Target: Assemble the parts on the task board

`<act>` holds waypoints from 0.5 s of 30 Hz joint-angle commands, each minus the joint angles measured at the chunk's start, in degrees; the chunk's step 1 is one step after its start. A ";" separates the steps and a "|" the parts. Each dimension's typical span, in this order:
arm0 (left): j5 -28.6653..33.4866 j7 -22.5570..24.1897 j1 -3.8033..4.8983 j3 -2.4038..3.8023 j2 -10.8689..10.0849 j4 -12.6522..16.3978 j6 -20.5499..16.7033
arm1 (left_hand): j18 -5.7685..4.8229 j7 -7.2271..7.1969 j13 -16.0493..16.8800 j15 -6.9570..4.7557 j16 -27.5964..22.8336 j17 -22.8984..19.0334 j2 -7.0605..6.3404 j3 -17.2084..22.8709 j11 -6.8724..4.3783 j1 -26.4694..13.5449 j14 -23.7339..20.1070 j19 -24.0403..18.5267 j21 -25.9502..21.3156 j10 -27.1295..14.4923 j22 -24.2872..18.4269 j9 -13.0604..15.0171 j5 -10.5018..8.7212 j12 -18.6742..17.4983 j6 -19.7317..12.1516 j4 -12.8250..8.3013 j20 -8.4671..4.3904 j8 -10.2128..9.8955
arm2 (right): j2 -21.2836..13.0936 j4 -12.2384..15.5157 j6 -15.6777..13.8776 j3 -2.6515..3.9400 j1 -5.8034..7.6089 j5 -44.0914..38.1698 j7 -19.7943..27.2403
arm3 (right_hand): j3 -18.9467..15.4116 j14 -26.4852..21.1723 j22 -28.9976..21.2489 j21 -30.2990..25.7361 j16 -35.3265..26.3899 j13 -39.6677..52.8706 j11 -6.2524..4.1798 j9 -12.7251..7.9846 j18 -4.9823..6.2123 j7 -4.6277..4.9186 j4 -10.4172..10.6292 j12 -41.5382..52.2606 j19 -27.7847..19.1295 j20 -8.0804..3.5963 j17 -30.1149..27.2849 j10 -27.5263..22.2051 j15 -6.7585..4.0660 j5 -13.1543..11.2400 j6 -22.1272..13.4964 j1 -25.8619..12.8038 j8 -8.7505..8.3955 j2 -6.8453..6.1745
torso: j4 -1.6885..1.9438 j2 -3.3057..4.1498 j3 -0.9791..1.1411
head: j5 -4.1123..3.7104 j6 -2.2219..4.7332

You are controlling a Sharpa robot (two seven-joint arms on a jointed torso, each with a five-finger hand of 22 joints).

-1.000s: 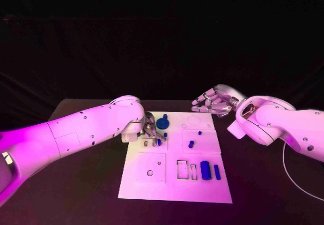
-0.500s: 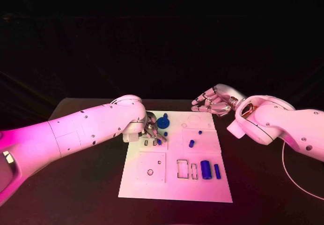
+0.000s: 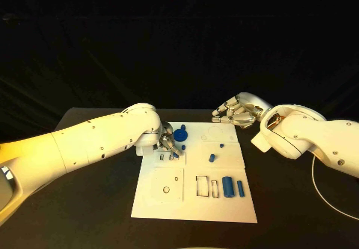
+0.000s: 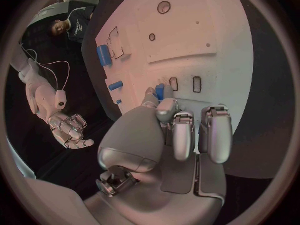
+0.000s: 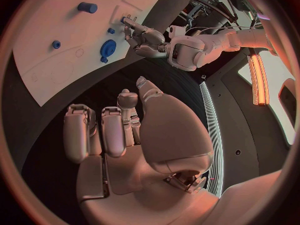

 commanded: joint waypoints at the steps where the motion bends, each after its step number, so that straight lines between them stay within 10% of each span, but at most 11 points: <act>1: 0.53 0.27 -0.19 -0.15 -0.20 0.02 -0.47 | -0.97 0.45 -0.39 0.34 0.17 15.06 -0.53 10.33 0.22 0.96 6.12 3.66 -0.40 -0.10 9.23 0.48 0.49 -0.54 -0.08 -6.31 0.18 -0.30 | 0.07 -0.04 0.97 -0.02 -0.07 -0.61 -0.17 | -0.30 2.61 0.01 -0.29 -0.37 0.00 -0.29 0.07 0.94 -0.14 0.06 -0.24 -0.30 0.11 -0.05 -0.03 -0.27 0.31 0.32 0.10 0.28 0.61 | 0.02 0.02 0.02 | 0.00 -0.03; 10: 2.09 0.90 -0.19 -0.15 -2.38 1.33 -3.94 | -0.84 0.73 -0.75 0.40 0.17 15.06 -12.22 37.66 0.43 -10.73 6.12 3.53 -0.80 0.87 8.95 3.38 3.20 -0.74 0.73 -6.97 0.34 0.87 | 0.09 -0.15 1.49 -0.10 -0.16 -0.60 -0.21 | -0.36 2.62 -0.13 -0.38 -0.43 -0.12 -0.31 0.07 0.96 -0.16 0.06 -0.30 -0.37 0.08 -0.09 0.03 -0.30 0.67 0.36 0.17 0.30 0.60 | 0.13 -0.02 0.07 | -0.08 -0.08; 15: 2.46 1.35 -0.24 -0.16 -4.20 3.07 -7.75 | -0.86 0.33 -0.75 0.19 0.17 15.06 -14.59 44.19 0.18 -14.50 6.12 3.60 -0.85 1.61 9.03 4.95 5.62 -0.55 1.02 -8.59 0.20 1.98 | 0.14 -0.21 1.63 -0.15 -0.19 -0.71 -0.20 | -0.39 2.61 -0.16 -0.40 -0.47 -0.23 -0.31 0.07 0.97 -0.16 0.07 -0.42 -0.39 0.07 -0.14 -0.01 -0.30 0.79 0.36 0.17 0.29 0.58 | 0.17 0.01 0.18 | 0.11 -0.07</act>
